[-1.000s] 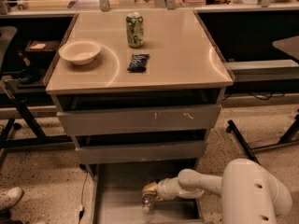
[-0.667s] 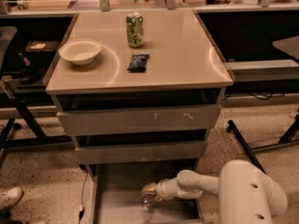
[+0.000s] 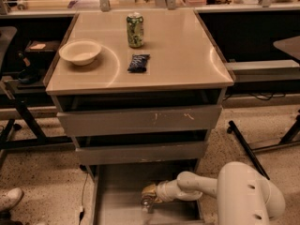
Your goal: Place water bottle into bottom drawer
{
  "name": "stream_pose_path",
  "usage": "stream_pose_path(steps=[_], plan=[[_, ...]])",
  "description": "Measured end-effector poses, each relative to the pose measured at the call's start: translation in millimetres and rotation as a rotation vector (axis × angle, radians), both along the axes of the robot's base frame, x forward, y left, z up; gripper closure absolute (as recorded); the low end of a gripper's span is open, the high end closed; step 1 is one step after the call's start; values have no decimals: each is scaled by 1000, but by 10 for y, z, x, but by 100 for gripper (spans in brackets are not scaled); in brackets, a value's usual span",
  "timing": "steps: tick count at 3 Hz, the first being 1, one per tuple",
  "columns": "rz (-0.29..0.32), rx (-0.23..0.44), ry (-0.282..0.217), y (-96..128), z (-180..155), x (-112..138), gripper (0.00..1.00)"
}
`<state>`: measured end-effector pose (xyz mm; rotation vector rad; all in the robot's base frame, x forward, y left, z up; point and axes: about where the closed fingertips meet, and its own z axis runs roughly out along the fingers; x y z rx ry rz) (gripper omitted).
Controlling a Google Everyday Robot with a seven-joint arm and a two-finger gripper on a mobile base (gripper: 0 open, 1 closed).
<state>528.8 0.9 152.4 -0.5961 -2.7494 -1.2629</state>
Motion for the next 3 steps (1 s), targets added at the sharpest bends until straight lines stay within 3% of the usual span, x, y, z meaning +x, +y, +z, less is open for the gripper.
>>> stream_pose_path(steps=[3], plan=[[0, 0, 0, 1, 0, -1, 13]])
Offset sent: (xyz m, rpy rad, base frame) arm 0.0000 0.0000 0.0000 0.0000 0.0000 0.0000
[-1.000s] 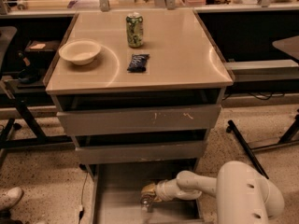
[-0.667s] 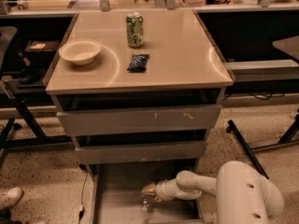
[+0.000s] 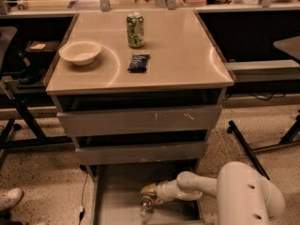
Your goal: Place water bottle into bottom drawer
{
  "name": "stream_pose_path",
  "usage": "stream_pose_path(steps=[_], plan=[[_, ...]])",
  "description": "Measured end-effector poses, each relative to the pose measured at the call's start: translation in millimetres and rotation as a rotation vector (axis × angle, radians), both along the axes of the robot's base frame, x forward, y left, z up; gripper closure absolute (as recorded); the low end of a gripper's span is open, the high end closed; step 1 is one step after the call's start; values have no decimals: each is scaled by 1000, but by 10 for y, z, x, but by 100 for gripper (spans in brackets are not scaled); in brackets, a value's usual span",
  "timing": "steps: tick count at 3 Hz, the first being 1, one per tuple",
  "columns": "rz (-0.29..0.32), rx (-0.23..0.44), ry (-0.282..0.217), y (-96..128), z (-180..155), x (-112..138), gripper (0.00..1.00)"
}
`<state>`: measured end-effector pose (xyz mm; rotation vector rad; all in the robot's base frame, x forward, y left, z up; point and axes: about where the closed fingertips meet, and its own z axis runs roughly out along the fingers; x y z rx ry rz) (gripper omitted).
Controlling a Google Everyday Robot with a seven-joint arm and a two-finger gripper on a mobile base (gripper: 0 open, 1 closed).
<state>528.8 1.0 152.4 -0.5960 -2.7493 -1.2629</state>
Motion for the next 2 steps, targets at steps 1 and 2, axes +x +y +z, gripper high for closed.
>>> stream_pose_path(steps=[1, 2], plan=[[5, -10, -9, 37, 21, -20, 0], [7, -13, -12, 48, 28, -27, 0]])
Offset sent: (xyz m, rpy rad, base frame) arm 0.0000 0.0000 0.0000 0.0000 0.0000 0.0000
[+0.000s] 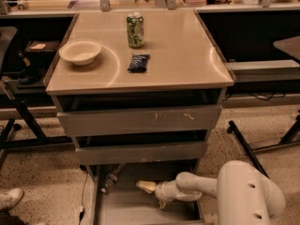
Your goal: Place water bottle into bottom drawer
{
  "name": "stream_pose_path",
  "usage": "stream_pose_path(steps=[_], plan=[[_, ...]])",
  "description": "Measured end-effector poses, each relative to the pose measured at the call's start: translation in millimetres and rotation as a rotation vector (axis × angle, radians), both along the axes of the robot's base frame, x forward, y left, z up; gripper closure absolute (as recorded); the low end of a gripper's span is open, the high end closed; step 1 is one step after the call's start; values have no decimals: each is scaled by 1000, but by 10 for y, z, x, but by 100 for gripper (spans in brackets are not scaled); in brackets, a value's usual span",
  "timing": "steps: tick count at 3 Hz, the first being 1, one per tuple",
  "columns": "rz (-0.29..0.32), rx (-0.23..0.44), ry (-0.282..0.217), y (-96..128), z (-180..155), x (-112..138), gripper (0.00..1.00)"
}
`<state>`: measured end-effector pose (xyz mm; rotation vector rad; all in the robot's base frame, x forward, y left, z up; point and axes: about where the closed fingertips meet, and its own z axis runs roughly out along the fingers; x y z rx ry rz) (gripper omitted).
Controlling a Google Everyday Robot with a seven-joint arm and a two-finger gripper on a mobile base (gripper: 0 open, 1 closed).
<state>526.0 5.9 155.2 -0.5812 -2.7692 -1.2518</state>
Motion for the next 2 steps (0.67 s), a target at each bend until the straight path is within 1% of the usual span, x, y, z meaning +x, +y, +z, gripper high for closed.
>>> stream_pose_path(steps=[1, 2], plan=[[-26, -21, -4, -12, 176, -68, 0], [-170, -54, -63, -198, 878, 144, 0]])
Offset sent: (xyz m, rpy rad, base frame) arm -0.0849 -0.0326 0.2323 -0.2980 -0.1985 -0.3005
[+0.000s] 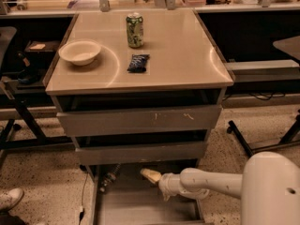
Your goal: Place water bottle into bottom drawer
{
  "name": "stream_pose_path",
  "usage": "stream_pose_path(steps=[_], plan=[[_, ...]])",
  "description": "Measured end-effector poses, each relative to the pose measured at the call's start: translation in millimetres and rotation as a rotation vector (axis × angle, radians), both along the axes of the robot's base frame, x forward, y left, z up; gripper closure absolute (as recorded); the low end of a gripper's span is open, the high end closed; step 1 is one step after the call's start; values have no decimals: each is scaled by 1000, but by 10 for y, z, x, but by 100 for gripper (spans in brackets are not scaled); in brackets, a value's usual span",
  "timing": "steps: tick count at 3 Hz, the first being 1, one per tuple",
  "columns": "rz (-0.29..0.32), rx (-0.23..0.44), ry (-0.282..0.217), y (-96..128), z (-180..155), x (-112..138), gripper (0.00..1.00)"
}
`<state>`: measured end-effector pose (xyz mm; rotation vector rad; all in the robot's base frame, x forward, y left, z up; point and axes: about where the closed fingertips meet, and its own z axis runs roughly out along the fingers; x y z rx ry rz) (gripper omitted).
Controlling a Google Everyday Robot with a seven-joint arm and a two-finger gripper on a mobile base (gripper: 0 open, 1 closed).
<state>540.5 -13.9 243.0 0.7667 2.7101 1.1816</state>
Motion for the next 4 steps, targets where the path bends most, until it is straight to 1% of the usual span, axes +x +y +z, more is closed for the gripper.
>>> stream_pose_path(steps=[1, 2, 3, 4], plan=[[-135, -34, -37, -60, 701, 122, 0], [-158, -83, -96, -170, 993, 128, 0], [-153, -74, -85, -177, 947, 167, 0], [-292, -114, -51, -732, 1036, 54, 0]])
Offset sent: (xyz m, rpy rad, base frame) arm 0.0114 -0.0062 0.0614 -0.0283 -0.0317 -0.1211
